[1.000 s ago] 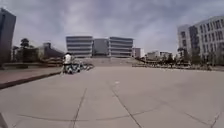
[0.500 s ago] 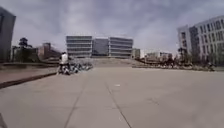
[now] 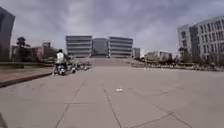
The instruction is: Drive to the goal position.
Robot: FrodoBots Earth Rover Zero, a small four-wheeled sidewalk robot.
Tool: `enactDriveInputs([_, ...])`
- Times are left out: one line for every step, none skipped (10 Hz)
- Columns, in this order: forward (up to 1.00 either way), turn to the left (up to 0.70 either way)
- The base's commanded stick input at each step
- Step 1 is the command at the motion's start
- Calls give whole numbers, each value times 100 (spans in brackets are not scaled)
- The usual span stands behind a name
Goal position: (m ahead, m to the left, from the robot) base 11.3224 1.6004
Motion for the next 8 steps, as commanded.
enactDriveInputs([100, 0])
enactDriveInputs([100, 0])
enactDriveInputs([100, 0])
enactDriveInputs([100, 0])
enactDriveInputs([100, 0])
enactDriveInputs([100, 0])
enactDriveInputs([100, 0])
enactDriveInputs([100, 18])
